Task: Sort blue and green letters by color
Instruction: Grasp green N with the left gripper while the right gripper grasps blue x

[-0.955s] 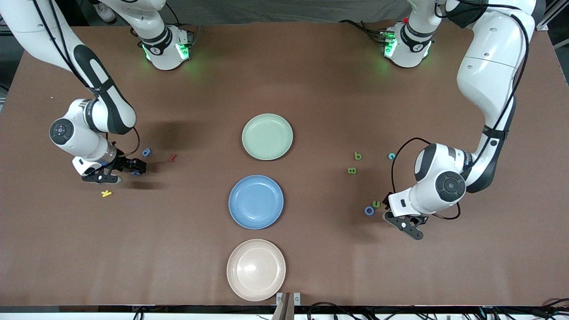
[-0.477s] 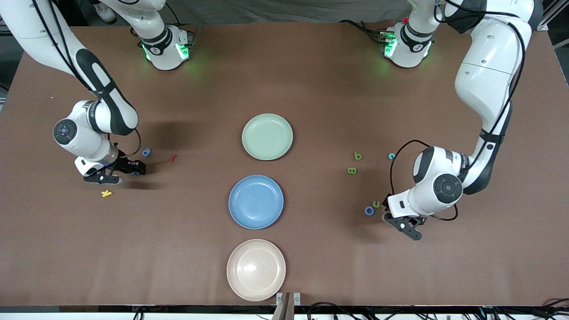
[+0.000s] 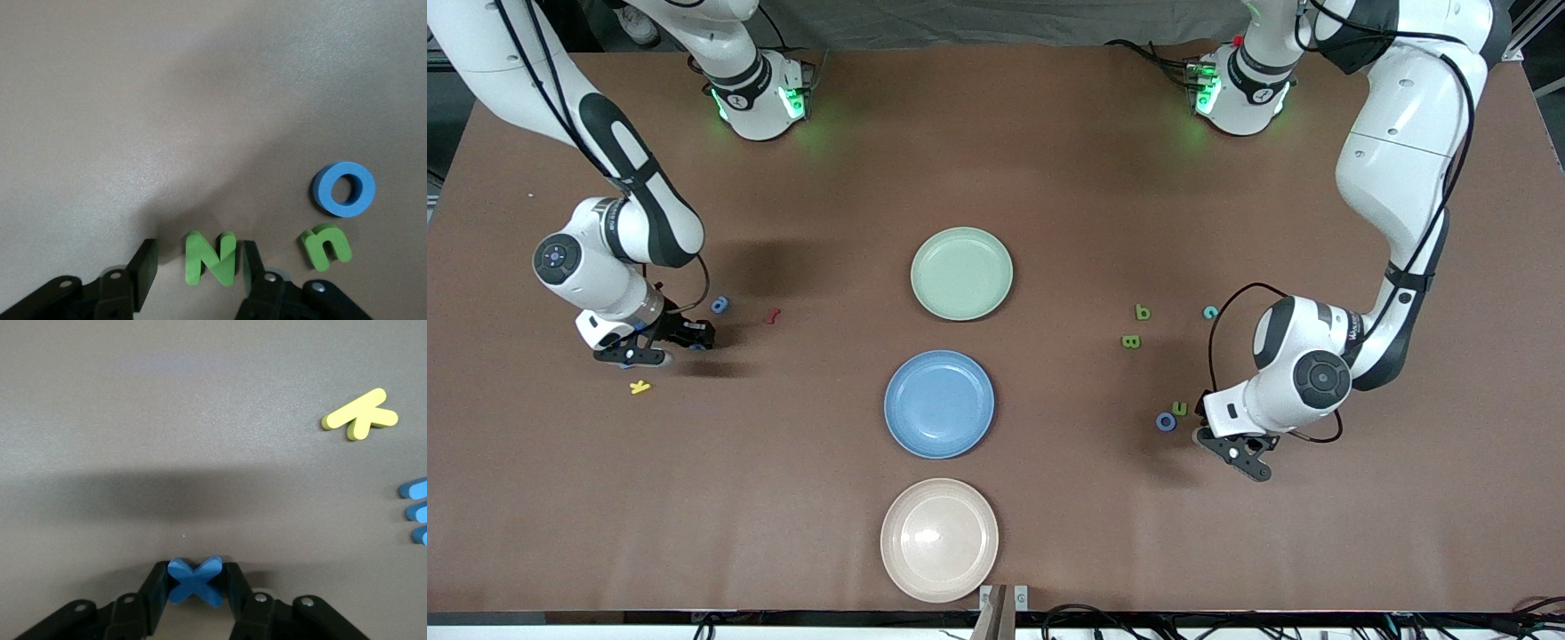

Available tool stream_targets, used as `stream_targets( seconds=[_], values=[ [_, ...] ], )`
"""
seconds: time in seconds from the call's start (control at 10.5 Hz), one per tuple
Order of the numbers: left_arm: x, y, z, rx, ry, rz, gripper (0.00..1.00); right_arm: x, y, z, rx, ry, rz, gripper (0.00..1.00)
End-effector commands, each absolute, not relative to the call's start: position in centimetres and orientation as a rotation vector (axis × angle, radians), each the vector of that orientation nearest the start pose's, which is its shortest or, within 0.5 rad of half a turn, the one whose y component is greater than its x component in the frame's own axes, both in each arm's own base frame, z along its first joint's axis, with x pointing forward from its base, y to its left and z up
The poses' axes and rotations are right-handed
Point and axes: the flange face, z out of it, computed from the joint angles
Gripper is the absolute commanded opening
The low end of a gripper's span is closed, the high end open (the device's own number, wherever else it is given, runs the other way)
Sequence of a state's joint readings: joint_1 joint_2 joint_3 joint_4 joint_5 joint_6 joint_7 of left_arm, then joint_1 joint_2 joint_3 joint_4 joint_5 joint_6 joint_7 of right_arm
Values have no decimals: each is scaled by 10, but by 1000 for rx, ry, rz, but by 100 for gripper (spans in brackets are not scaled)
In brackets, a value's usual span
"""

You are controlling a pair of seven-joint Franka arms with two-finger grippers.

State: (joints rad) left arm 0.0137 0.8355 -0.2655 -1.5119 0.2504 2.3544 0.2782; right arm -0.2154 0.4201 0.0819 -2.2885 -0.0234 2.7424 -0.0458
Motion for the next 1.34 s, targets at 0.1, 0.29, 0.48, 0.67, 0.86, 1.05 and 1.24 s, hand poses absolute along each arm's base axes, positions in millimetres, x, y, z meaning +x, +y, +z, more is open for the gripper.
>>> stream_targets(
  seconds=[0.1, 0.29, 0.48, 0.67, 0.86, 1.05, 1.24],
  values=[
    [702, -142, 181, -2969, 978, -83, 6, 515, -67, 163, -3117, 123, -30, 19],
    [704, -148, 193, -2976, 938, -109, 0, 519, -67, 170, -3117, 125, -39, 13],
    [701, -170, 221, -3013, 876, -116, 0, 529, -64, 203, -3123, 136, -43, 13],
    [687, -214, 260, -3075, 756, -103, 0, 553, -34, 228, -3120, 191, -52, 13],
    [666, -265, 283, -3157, 614, -71, 0, 576, 14, 249, -3093, 230, -121, 13],
    [628, -338, 292, -3215, 413, -8, 0, 593, 62, 268, -3083, 261, -98, 13],
    [590, -401, 292, -3230, 237, 15, 0, 616, 118, 282, -3071, 258, -94, 13]
  ],
)
